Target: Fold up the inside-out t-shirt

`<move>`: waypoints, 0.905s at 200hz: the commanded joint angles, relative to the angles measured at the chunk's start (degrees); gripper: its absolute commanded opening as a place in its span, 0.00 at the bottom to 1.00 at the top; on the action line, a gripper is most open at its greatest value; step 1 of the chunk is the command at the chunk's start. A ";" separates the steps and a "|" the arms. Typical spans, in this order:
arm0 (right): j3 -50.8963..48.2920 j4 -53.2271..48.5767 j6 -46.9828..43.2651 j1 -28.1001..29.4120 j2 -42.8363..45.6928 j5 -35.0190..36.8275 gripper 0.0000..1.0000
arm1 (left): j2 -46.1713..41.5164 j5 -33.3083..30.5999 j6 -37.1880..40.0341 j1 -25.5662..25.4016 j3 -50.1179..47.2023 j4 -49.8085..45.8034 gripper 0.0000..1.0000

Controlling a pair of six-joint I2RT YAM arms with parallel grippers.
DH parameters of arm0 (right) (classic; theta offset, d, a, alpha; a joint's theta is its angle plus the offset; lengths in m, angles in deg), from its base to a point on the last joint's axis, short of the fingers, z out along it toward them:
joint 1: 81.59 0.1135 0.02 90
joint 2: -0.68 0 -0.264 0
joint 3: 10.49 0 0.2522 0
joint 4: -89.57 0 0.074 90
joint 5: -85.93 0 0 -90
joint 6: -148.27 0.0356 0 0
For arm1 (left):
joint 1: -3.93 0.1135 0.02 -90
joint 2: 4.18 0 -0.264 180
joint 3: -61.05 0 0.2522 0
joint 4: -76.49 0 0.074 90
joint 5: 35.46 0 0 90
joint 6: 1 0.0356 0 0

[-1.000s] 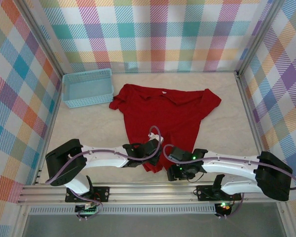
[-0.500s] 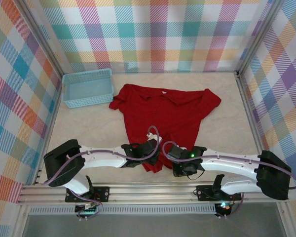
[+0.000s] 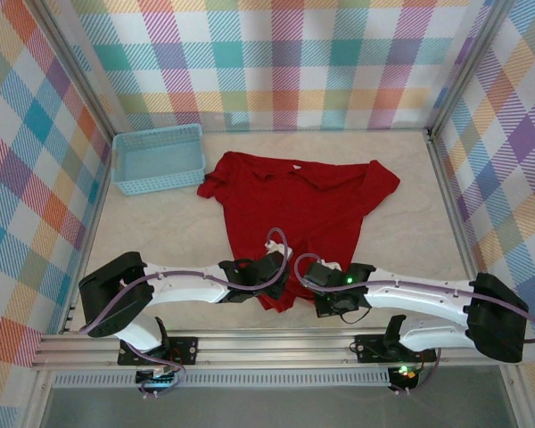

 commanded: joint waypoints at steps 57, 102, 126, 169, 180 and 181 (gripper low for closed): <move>5.01 -11.24 -1.93 -1.50 14.13 10.02 0.00 | -10.58 8.93 7.10 -0.19 -2.21 0.59 0.66; 7.22 -13.75 -4.29 -3.79 17.32 11.41 0.00 | -5.10 7.28 13.41 -4.45 4.43 -2.00 0.70; 7.54 -13.61 -4.61 -3.96 17.39 11.50 0.00 | -0.76 5.83 15.05 -4.69 7.87 -3.71 0.71; 7.14 -13.31 -3.83 -4.00 17.31 11.91 0.00 | 3.94 5.65 15.35 -4.55 10.84 -5.42 0.72; 7.18 -13.39 -3.91 -4.00 17.68 11.98 0.00 | 4.19 5.15 14.80 -4.66 10.66 -5.06 0.74; 7.18 -13.35 -3.92 -4.00 17.61 11.98 0.00 | 4.27 4.98 14.72 -4.68 10.66 -5.05 0.74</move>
